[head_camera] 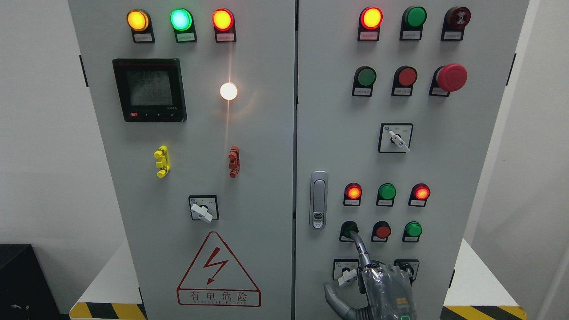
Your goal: Press green start button
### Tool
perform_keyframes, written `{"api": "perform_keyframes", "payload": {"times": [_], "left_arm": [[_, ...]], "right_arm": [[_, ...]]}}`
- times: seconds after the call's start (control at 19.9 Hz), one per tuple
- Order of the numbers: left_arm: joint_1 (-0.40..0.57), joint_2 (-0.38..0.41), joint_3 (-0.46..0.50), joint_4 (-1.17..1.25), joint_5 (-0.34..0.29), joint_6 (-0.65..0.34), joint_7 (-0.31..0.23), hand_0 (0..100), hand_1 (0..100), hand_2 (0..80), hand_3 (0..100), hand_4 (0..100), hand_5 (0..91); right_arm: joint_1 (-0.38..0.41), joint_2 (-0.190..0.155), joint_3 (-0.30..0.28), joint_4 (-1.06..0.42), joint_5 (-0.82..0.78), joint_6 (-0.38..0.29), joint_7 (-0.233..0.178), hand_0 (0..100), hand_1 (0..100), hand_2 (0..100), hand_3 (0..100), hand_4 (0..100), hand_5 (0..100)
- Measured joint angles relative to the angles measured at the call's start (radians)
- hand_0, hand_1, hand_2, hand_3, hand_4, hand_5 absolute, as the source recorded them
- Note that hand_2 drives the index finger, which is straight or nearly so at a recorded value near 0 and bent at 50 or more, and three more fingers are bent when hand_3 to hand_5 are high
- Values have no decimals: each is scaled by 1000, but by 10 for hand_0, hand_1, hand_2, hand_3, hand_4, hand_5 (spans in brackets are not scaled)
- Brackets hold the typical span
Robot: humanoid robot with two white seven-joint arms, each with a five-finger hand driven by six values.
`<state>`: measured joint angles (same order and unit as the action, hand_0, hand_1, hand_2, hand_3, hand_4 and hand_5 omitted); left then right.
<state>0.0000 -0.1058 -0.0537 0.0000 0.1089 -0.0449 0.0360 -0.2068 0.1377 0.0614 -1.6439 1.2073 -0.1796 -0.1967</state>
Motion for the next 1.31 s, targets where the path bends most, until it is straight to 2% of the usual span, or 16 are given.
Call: {"api": "perform_keyframes", "payload": {"times": [0.4, 0.71, 0.86, 0.96, 1.06, 1.21, 1.31], "left_arm": [[0, 0, 0, 0, 0, 0, 0, 120, 556, 0, 0, 0, 0], [0, 0, 0, 0, 0, 0, 0, 120, 556, 0, 0, 0, 0], [0, 0, 0, 0, 0, 0, 0, 120, 556, 0, 0, 0, 0], [0, 0, 0, 0, 0, 0, 0, 120, 556, 0, 0, 0, 0], [0, 0, 0, 0, 0, 0, 0, 120, 556, 0, 0, 0, 0], [0, 0, 0, 0, 0, 0, 0, 120, 556, 0, 0, 0, 0], [0, 0, 0, 0, 0, 0, 0, 120, 556, 0, 0, 0, 0]], "right_arm": [[-8, 1, 0, 15, 0, 0, -1, 256, 310, 0, 982, 907, 1000], [-1, 2, 0, 12, -8, 0, 1, 299, 320, 0, 959, 887, 998], [8, 2, -1, 8, -26, -17, 4, 342, 304, 0, 845, 788, 820], [16, 2, -1, 2, -44, -42, 8, 312, 306, 0, 708, 698, 712], [25, 2, -1, -4, -65, -65, 10, 222, 282, 0, 544, 563, 565], [42, 3, -1, -19, -93, -84, 5, 145, 281, 0, 443, 464, 474], [55, 3, -1, -34, -109, -89, 4, 121, 272, 0, 426, 452, 463]]}}
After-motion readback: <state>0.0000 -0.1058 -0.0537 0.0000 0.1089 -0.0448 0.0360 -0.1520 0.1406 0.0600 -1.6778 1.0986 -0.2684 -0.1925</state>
